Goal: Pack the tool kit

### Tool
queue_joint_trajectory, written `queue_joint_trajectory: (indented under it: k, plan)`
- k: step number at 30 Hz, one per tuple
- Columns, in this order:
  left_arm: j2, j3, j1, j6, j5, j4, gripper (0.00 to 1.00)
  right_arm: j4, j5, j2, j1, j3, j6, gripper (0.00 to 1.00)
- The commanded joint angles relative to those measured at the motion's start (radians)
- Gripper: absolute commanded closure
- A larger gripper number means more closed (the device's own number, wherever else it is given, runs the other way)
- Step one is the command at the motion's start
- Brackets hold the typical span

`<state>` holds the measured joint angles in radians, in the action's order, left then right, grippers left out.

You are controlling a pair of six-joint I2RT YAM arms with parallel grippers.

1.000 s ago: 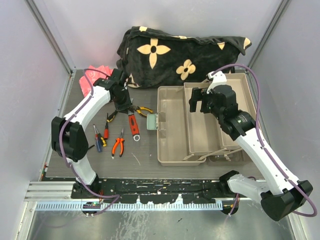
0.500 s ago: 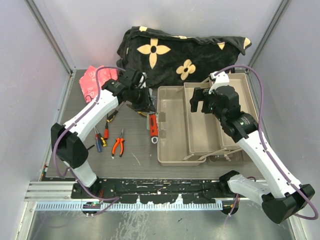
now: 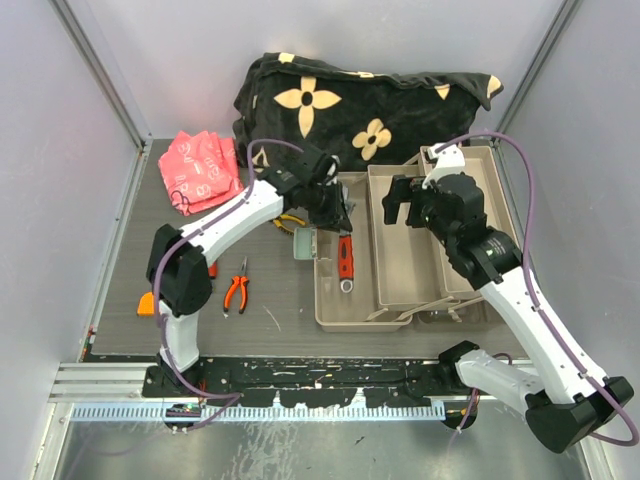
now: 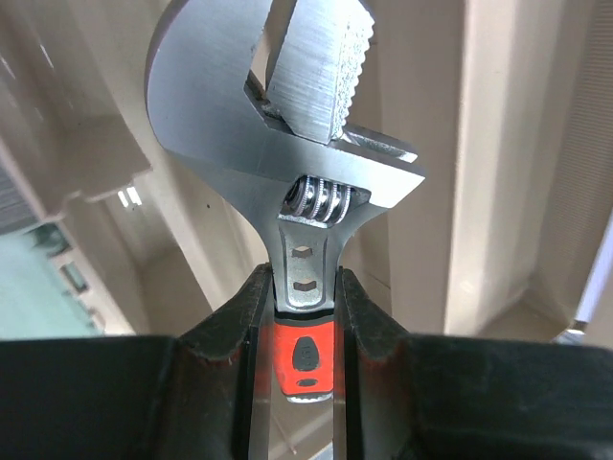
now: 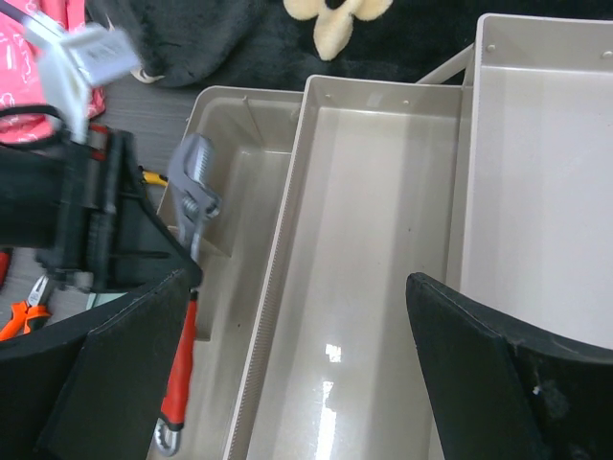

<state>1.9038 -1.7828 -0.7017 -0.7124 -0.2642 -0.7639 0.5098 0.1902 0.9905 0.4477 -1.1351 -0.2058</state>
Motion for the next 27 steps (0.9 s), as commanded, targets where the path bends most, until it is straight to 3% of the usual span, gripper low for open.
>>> queue_joint_trajectory:
  k: [1,24,25,27]
  plan:
    - [0.031,-0.083,-0.03,-0.038,-0.014,0.132,1.0,-0.016,0.017,-0.031,-0.004,-0.001,-0.01,0.0]
    - [0.29,-0.195,-0.092,-0.119,0.104,0.123,1.0,-0.014,0.076,-0.066,-0.004,0.051,0.033,0.0]
    - [0.294,-0.197,-0.093,-0.116,0.105,0.122,0.99,-0.014,0.077,-0.066,-0.003,0.053,0.034,0.0]
    - [0.297,-0.201,-0.094,-0.109,0.111,0.114,0.89,-0.016,0.077,-0.062,-0.004,0.056,0.033,0.0]
